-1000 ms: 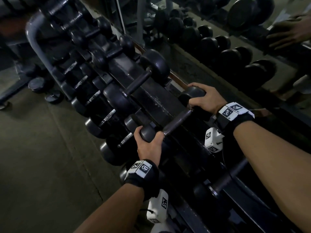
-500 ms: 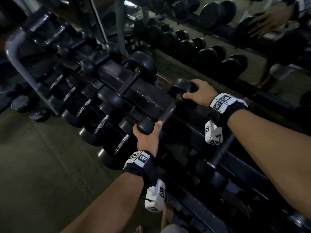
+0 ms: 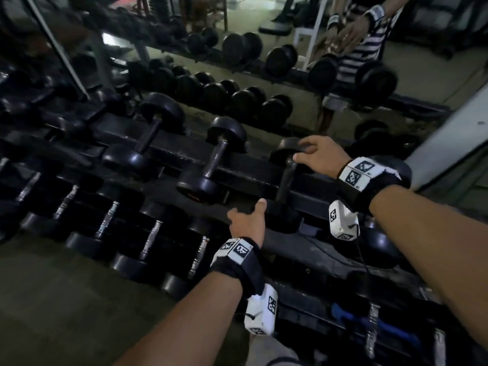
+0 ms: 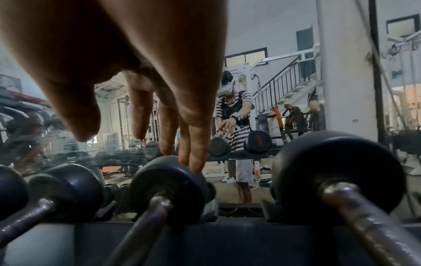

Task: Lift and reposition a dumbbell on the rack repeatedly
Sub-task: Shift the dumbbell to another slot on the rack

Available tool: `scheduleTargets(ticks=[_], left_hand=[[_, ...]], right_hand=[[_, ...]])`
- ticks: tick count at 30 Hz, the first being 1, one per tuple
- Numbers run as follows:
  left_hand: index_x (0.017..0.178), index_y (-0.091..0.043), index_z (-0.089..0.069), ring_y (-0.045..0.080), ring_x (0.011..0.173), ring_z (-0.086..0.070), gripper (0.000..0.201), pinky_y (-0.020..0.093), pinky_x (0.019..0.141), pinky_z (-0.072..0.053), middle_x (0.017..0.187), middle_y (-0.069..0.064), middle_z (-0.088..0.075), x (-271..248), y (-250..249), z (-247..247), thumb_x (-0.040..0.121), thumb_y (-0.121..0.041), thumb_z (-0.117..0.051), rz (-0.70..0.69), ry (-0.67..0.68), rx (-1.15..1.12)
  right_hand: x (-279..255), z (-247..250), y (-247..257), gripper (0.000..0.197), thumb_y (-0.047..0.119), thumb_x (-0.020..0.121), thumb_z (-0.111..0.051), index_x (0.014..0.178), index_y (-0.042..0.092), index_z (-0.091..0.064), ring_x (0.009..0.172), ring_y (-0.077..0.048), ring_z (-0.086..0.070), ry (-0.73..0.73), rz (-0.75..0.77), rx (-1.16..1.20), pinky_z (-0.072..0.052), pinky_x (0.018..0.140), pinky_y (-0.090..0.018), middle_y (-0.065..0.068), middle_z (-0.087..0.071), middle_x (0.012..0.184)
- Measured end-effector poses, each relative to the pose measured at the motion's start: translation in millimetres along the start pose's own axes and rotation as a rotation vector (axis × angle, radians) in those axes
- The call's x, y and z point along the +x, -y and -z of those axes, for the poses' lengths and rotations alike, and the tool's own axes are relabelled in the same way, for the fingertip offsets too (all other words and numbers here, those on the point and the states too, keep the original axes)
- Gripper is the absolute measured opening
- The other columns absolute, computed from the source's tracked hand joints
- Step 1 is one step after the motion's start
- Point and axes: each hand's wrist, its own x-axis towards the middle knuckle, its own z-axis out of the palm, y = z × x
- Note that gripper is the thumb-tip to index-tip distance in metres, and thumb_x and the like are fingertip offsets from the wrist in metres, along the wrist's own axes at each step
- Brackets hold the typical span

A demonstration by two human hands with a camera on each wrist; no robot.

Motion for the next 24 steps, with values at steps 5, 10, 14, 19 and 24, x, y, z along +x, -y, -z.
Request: scheduleTargets(ticks=[5,10,14,19,24], left_hand=[[0.154,-0.013,-0.023,0.035,0.131,-0.048,0.094,0.036,0.101,-0.038,0.152,0.017,-0.037,-13,-7,-21,0.083,-0.053,-0.07,-0.037,-0.014,0.043],[0.152,-0.008,-0.025,0.033,0.131,-0.049,0.101,0.038,0.106,-0.04,0.151,0.016,-0.04,1,-10,-52,0.077,-0.052,-0.076,-0.02,-0.104,0.002],[0.141,-0.004,-0.042,0.029,0.115,-0.061,0.097,0.037,0.103,-0.046,0.128,0.012,-0.062,9,0,-71,0.067,-0.049,-0.084,0.041,-0.224,-0.131],[0.123,-0.012,-0.056,0.02,0.094,-0.068,0.084,0.041,0.093,-0.055,0.105,0.003,-0.071,22,13,-85,0.054,-0.05,-0.085,0.077,-0.322,-0.347],[0.118,-0.026,-0.056,0.023,0.096,-0.071,0.082,0.05,0.093,-0.056,0.107,0.003,-0.071,31,19,-89,0.046,-0.049,-0.088,0.116,-0.347,-0.524]], right_hand=[[3,10,-22,0.056,0.038,0.088,-0.071,0.138,0.018,-0.057,0.122,-0.029,-0.059,0.007,-0.031,-0.017,-0.043,0.101,-0.032,-0.013,-0.062,0.134],[41,19,-30,0.061,0.043,0.089,-0.069,0.143,0.018,-0.053,0.129,-0.027,-0.054,0.049,0.0,0.015,-0.04,0.105,-0.033,-0.009,-0.058,0.141],[82,11,-39,0.057,0.05,0.084,-0.072,0.131,0.019,-0.062,0.122,-0.027,-0.06,0.158,0.034,0.029,-0.045,0.106,-0.037,-0.006,-0.065,0.131],[130,-17,-61,0.067,0.079,0.046,-0.078,0.094,0.032,-0.074,0.098,-0.021,-0.071,0.291,0.04,0.157,-0.054,0.097,-0.043,0.005,-0.076,0.099],[155,-19,-53,0.066,0.064,0.049,-0.086,0.108,0.037,-0.073,0.11,-0.017,-0.067,0.554,0.081,0.227,-0.046,0.109,-0.039,0.007,-0.073,0.114]])
